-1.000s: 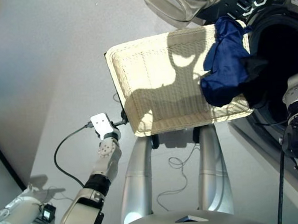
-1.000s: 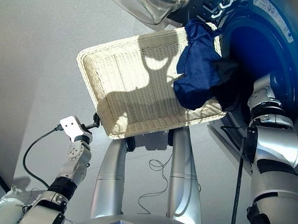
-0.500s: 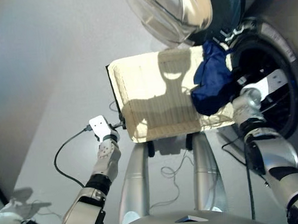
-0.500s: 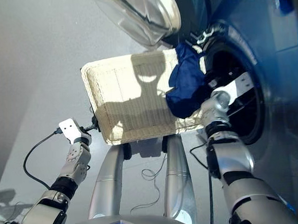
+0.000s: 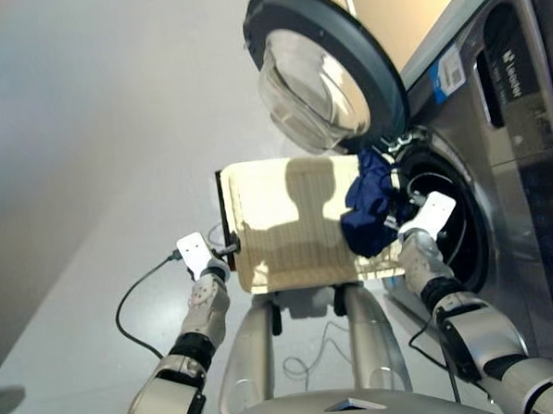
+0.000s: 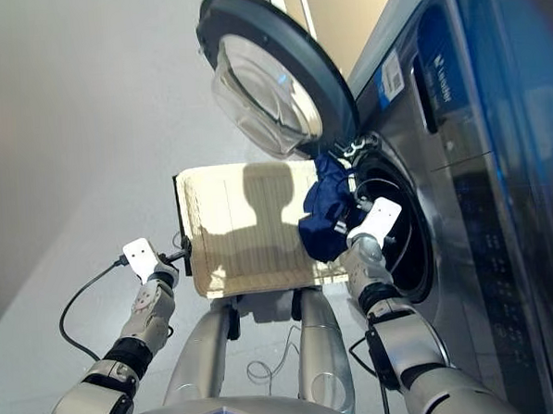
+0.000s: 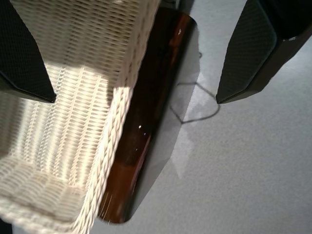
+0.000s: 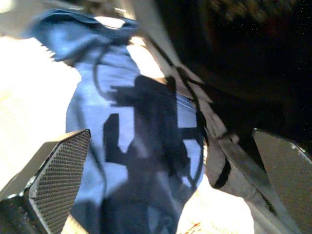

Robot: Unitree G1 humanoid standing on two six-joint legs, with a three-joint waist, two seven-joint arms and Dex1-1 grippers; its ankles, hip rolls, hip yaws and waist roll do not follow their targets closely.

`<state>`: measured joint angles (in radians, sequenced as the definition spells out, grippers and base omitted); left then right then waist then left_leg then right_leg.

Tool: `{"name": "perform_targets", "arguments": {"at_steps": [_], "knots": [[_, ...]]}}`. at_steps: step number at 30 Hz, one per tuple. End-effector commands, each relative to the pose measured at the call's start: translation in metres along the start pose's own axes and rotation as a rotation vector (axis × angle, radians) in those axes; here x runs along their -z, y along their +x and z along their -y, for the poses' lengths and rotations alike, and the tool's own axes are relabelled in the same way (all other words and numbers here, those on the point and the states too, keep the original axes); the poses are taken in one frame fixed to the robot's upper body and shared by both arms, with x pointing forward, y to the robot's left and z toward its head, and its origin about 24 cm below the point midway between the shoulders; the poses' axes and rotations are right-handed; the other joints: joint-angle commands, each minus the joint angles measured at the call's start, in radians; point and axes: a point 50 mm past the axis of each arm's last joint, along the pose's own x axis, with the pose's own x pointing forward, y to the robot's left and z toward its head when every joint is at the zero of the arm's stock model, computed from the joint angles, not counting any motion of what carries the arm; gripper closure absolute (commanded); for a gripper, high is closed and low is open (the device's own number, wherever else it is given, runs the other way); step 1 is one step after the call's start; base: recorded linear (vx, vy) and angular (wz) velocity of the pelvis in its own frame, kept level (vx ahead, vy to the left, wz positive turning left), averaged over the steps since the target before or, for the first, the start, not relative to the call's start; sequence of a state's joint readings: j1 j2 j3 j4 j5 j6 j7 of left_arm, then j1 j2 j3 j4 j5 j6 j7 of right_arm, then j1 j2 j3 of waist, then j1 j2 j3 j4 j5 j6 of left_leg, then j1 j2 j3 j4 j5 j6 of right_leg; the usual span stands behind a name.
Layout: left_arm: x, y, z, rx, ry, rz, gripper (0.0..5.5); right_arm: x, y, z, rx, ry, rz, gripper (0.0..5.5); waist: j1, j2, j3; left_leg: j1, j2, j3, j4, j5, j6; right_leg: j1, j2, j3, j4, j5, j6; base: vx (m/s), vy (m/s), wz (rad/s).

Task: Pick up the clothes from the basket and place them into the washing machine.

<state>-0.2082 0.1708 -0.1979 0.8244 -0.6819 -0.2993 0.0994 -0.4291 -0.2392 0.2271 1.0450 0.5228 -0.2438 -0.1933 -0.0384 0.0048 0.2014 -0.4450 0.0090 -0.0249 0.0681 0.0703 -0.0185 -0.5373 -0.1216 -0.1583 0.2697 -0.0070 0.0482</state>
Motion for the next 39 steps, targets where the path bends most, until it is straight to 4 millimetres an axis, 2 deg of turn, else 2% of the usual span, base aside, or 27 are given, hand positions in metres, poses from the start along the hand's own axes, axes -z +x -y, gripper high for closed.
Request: {"name": "perform_targets", "arguments": {"at_steps": [1, 3, 7, 10, 13, 17, 18, 20, 25, 28, 29, 30, 31, 32, 33, 34, 35, 37, 39], "knots": [[-0.008, 0.001, -0.012, 0.002, 0.039, 0.035, 0.0, 0.001, -0.005, -0.018, -0.135, -0.192, 0.032, 0.0, 0.023, -0.055, 0.002, 0.09, -0.019, 0.015, -0.008, -0.052, -0.015, 0.158, 0.009, -0.003, -0.201, 0.087, 0.076, 0.132, 0.001, -0.008], [0.006, -0.004, -0.017, 0.0, 0.058, -0.019, 0.0, 0.021, -0.015, -0.019, -0.202, -0.322, -0.003, 0.0, 0.019, -0.061, -0.019, 0.166, -0.019, 0.027, -0.052, -0.048, -0.014, 0.23, 0.019, 0.001, -0.246, 0.088, 0.081, 0.109, 0.014, -0.067], [0.014, -0.009, -0.015, 0.027, 0.071, -0.037, 0.0, 0.035, -0.022, -0.023, -0.273, -0.454, -0.025, 0.0, 0.021, -0.061, -0.03, 0.211, -0.019, 0.038, -0.056, -0.058, -0.012, 0.283, 0.024, 0.011, -0.294, 0.094, 0.086, 0.029, 0.002, -0.022], [0.015, -0.011, -0.01, 0.04, 0.091, -0.027, 0.0, 0.038, -0.023, -0.027, -0.322, -0.61, -0.013, 0.0, 0.025, -0.058, -0.021, 0.208, -0.022, 0.042, -0.024, -0.072, -0.008, 0.289, 0.024, 0.02, -0.287, 0.093, 0.081, 0.0, 0.0, 0.0], [0.011, -0.009, -0.004, 0.058, 0.091, -0.009, 0.0, 0.033, -0.021, -0.032, -0.333, -0.657, 0.006, 0.0, 0.026, -0.053, -0.006, 0.187, -0.023, 0.039, 0.0, -0.078, -0.006, 0.27, 0.023, 0.022, -0.268, 0.089, 0.076, -0.023, -0.01, -0.035], [-0.007, 0.0, 0.013, 0.097, 0.108, 0.068, 0.0, 0.017, -0.011, -0.038, -0.283, -0.631, 0.044, 0.0, 0.031, -0.029, 0.044, 0.124, -0.019, 0.038, 0.062, -0.089, -0.003, 0.189, 0.018, 0.015, -0.176, 0.066, 0.063, -0.113, -0.025, -0.013], [-0.014, 0.002, 0.02, 0.106, 0.109, 0.098, 0.0, 0.004, -0.006, -0.042, -0.265, -0.624, 0.079, 0.0, 0.033, -0.017, 0.063, 0.085, -0.02, 0.04, 0.096, -0.098, -0.002, 0.147, 0.016, 0.013, -0.137, 0.055, 0.06, -0.09, -0.022, 0.057], [-0.015, 0.002, 0.023, 0.115, 0.107, 0.105, 0.0, -0.001, -0.004, -0.043, -0.253, -0.615, 0.09, 0.0, 0.034, -0.011, 0.069, 0.059, -0.02, 0.039, 0.123, -0.106, -0.001, 0.123, 0.016, 0.013, -0.116, 0.047, 0.059, -0.066, -0.01, 0.055], [-0.042, 0.005, 0.041, 0.174, 0.094, 0.215, 0.0, -0.041, 0.008, -0.047, -0.185, -0.582, 0.199, 0.0, 0.037, 0.025, 0.096, -0.088, -0.025, 0.032, 0.197, -0.112, 0.0, -0.039, 0.003, 0.006, -0.002, 0.019, 0.055, -0.101, -0.013, 0.056], [-0.058, 0.006, 0.051, 0.205, 0.075, 0.283, 0.0, -0.062, 0.017, -0.041, -0.13, -0.605, 0.24, 0.0, 0.044, 0.041, 0.111, -0.171, -0.028, 0.031, 0.232, -0.114, -0.001, -0.121, -0.005, 0.001, 0.026, 0.021, 0.053, -0.078, -0.013, 0.13], [-0.058, 0.006, 0.051, 0.205, 0.075, 0.283, 0.0, -0.062, 0.017, -0.041, -0.13, -0.605, 0.241, 0.0, 0.044, 0.041, 0.11, -0.173, -0.028, 0.031, 0.233, -0.114, -0.001, -0.122, -0.005, 0.001, 0.026, 0.021, 0.053, -0.052, -0.006, 0.102], [-0.064, 0.005, 0.053, 0.213, 0.062, 0.306, 0.0, -0.075, 0.02, -0.04, -0.111, -0.61, 0.269, 0.0, 0.047, 0.047, 0.114, -0.203, -0.028, 0.032, 0.242, -0.115, 0.0, -0.154, -0.006, 0.002, 0.039, 0.02, 0.053, 0.0, 0.0, 0.0], [-0.07, 0.005, 0.058, 0.231, 0.06, 0.328, 0.0, -0.088, 0.024, -0.036, -0.07, -0.607, 0.283, 0.0, 0.054, 0.06, 0.118, -0.235, -0.022, 0.03, 0.268, -0.146, -0.003, -0.19, -0.002, 0.008, 0.073, -0.012, 0.059, 0.0, 0.0, 0.0], [-0.074, 0.005, 0.061, 0.24, 0.056, 0.343, 0.0, -0.095, 0.026, -0.035, -0.054, -0.609, 0.297, 0.0, 0.057, 0.065, 0.124, -0.257, -0.022, 0.031, 0.282, -0.149, -0.001, -0.216, -0.003, 0.011, 0.094, -0.015, 0.058, 0.0, 0.0, 0.0], [-0.074, 0.005, 0.061, 0.24, 0.056, 0.343, 0.0, -0.095, 0.026, -0.035, -0.054, -0.609, 0.297, 0.0, 0.057, 0.065, 0.124, -0.259, -0.022, 0.031, 0.284, -0.151, -0.001, -0.217, -0.003, 0.011, 0.095, -0.016, 0.058, 0.0, 0.0, 0.0], [-0.088, 0.002, 0.066, 0.265, 0.035, 0.4, 0.0, -0.107, 0.028, -0.032, -0.031, -0.614, 0.319, 0.0, 0.06, 0.075, 0.13, -0.304, -0.024, 0.03, 0.314, -0.161, 0.003, -0.263, -0.005, 0.018, 0.135, -0.031, 0.055, 0.0, 0.0, 0.0], [-0.088, 0.002, 0.066, 0.265, 0.035, 0.4, 0.0, -0.107, 0.028, -0.032, -0.031, -0.615, 0.319, 0.0, 0.06, 0.075, 0.129, -0.307, -0.024, 0.03, 0.315, -0.162, 0.003, -0.265, -0.006, 0.018, 0.137, -0.031, 0.055, 0.0, 0.0, 0.0], [-0.104, -0.004, 0.073, 0.301, -0.007, 0.469, 0.0, -0.12, 0.031, -0.027, 0.006, -0.601, 0.333, 0.0, 0.067, 0.09, 0.139, -0.371, -0.029, 0.031, 0.356, -0.175, 0.009, -0.33, -0.01, 0.025, 0.18, -0.045, 0.049, 0.0, 0.0, 0.0], [-0.107, -0.007, 0.076, 0.318, -0.01, 0.483, 0.0, -0.125, 0.032, -0.024, 0.024, -0.6, 0.333, 0.0, 0.072, 0.095, 0.138, -0.394, -0.03, 0.032, 0.368, -0.181, 0.011, -0.358, -0.013, 0.026, 0.198, -0.051, 0.048, 0.0, 0.0, 0.0]]}}
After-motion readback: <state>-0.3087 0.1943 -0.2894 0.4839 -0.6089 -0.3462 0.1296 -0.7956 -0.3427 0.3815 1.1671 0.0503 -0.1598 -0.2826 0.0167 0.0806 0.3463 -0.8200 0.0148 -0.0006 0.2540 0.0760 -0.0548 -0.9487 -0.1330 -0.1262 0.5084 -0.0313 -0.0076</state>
